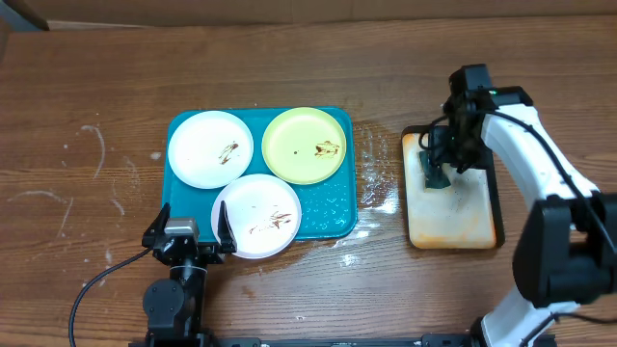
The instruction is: Clean dirty plates on tray and stack at the side
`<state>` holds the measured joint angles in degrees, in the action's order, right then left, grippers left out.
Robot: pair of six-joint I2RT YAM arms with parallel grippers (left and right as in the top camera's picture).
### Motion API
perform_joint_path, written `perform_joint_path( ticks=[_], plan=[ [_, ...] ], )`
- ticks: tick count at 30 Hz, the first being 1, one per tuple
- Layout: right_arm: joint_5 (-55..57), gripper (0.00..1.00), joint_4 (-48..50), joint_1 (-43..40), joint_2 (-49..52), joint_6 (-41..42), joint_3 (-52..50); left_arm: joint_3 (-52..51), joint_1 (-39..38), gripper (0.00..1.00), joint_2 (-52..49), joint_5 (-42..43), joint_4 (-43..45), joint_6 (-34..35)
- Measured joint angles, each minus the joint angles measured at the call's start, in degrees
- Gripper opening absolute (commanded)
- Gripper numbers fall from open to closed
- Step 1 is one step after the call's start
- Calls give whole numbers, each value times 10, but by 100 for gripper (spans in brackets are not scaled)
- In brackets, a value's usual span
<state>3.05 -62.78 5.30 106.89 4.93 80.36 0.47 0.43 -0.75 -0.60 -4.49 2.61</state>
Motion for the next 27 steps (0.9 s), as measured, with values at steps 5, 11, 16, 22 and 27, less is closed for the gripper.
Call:
perform_joint_path(
  ticks=[5, 11, 16, 22, 27],
  plan=[
    [-14, 67, -12, 0, 49, -6, 3, 0, 0, 100, 0, 0, 0, 0],
    [-46, 72, -3, 1, 54, -33, 5, 0, 0, 100, 0, 0, 0, 0],
    [-65, 72, 8, 7, 55, -53, 5, 0, 0, 100, 0, 0, 0, 0],
    [-73, 65, 14, 17, 93, -61, 9, 0, 0, 100, 0, 0, 0, 0],
    [-70, 65, 18, 16, 107, -59, 11, 0, 0, 100, 0, 0, 0, 0]
  ],
)
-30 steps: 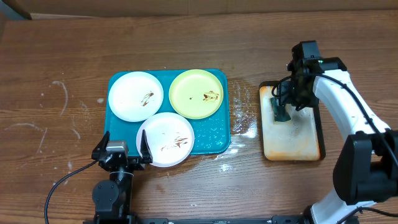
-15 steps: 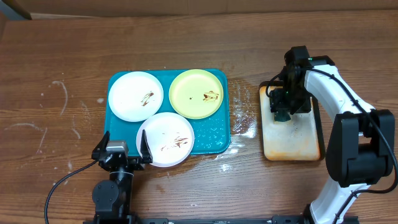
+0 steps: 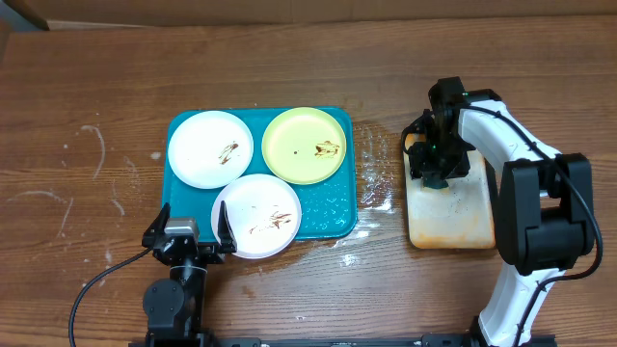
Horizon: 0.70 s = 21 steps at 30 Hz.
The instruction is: Clean dirty plates on tray and stack at the side
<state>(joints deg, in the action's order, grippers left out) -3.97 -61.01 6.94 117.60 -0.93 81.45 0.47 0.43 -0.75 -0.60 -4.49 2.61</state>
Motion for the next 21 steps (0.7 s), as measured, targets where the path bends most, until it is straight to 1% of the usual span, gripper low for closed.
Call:
perform_joint_path(
  ticks=[7, 13, 16, 21],
  plan=[
    [8, 64, -24, 0, 0, 4, 24, 0, 0, 100, 0, 0, 0, 0],
    [13, 66, -35, 0, 0, 5, 67, 0, 0, 100, 0, 0, 0, 0],
    [14, 68, -36, 0, 1, 5, 70, 0, 0, 100, 0, 0, 0, 0],
    [14, 68, -39, 0, 3, 6, 70, 0, 0, 100, 0, 0, 0, 0]
  ],
)
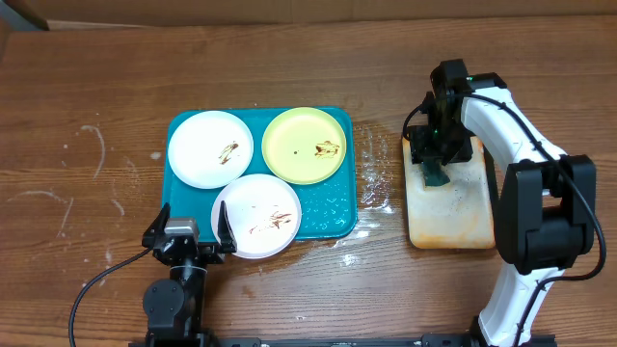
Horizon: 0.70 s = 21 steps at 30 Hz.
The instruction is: Clean dirty plates on tray and stack at the side
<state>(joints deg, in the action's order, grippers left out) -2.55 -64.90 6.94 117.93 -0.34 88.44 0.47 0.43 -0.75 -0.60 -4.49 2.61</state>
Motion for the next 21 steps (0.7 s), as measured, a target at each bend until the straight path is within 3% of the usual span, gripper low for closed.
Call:
perform_joint_path(
  ticks=[9, 17, 21],
  plan=[
    [5, 64, -1, -1, 10, -2, 0, 0, 0, 100, 0, 0, 0, 0],
    [11, 66, 11, -13, 10, 0, -31, 0, 0, 100, 0, 0, 0, 0],
    [4, 62, 12, -37, 10, 3, -45, 0, 0, 100, 0, 0, 0, 0]
  ],
)
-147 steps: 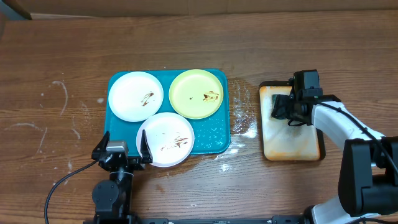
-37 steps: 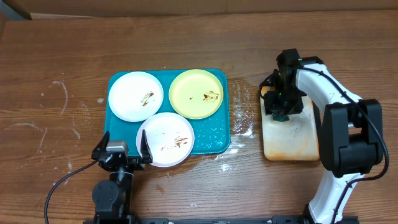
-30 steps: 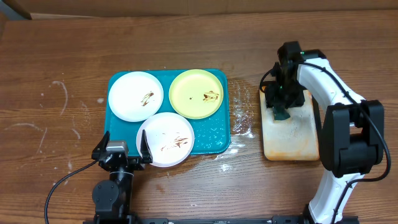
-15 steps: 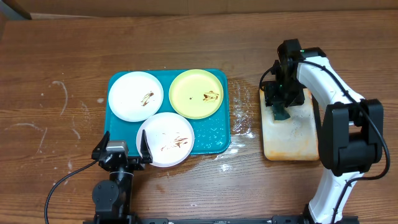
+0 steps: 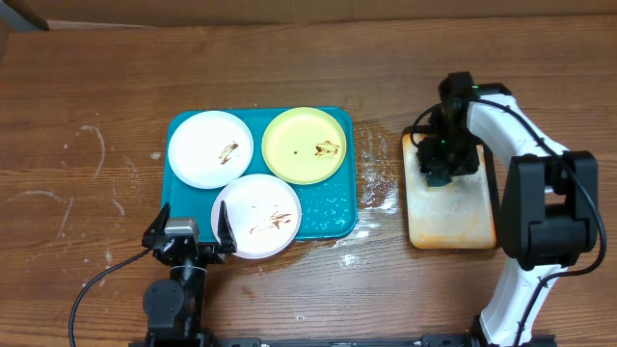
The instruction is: Clean dirty plates on tray and stack at the side
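Observation:
A teal tray [image 5: 333, 220] holds three plates smeared with brown: a white plate [image 5: 210, 148] at the back left, a yellow-green plate [image 5: 307, 145] at the back right, and another white plate [image 5: 255, 214] at the front. My left gripper [image 5: 190, 231] rests open at the tray's front left corner, its right finger beside the front plate's rim. My right gripper [image 5: 437, 175] points down onto a pale board [image 5: 453, 217] to the right of the tray. It is shut on a small dark teal sponge [image 5: 436, 178], and its fingers are mostly hidden under the wrist.
A wet, glistening patch [image 5: 376, 193] lies on the wooden table between the tray and the board. Pale scratch marks [image 5: 96, 145] run across the wood at the far left. A cardboard wall [image 5: 289, 10] runs along the back edge.
My right gripper has shifted slightly to the right on the board, with the sponge under it. The left arm and the plates have not moved.
My right gripper was down on the board's back left part with the sponge. It then stood a little further left at the board's edge, then back over the board, and now slightly right. The plates and the left gripper have stayed put.

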`<state>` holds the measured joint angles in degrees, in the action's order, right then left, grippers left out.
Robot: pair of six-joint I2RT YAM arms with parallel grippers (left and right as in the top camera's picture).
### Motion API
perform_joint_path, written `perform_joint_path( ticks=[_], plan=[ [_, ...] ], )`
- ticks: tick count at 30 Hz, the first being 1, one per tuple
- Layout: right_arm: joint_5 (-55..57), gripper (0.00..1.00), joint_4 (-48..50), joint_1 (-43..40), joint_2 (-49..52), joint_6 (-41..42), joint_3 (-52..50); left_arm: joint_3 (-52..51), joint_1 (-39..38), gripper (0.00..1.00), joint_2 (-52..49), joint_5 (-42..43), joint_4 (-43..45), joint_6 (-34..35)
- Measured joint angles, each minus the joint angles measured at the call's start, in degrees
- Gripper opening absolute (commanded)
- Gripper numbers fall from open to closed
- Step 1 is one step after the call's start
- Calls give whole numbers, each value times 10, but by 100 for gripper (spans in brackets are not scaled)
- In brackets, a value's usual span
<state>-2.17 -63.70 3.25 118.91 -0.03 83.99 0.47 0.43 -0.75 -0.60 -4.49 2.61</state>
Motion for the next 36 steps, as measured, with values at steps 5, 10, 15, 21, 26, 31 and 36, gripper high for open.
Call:
perform_joint_path(
  ticks=[5, 10, 15, 21, 26, 31, 36],
  plan=[
    [-5, 61, 1, -17, 0, 4, 0, 0, 0, 100, 0, 0, 0, 0],
    [-6, 55, 8, -5, 0, 4, 0, 0, 0, 100, 0, 0, 0, 0],
    [-7, 33, 13, 11, 0, 5, 0, 0, 0, 100, 0, 0, 0, 0],
    [-6, 6, 19, 13, 0, 15, 0, 0, 0, 99, 0, 0, 0, 0],
    [-6, 4, 23, 12, 0, 28, 0, 0, 0, 100, 0, 0, 0, 0],
    [-5, 4, 21, 12, 0, 40, 0, 0, 0, 100, 0, 0, 0, 0],
    [-4, 4, 19, 12, 0, 45, 0, 0, 0, 100, 0, 0, 0, 0]
  ],
)
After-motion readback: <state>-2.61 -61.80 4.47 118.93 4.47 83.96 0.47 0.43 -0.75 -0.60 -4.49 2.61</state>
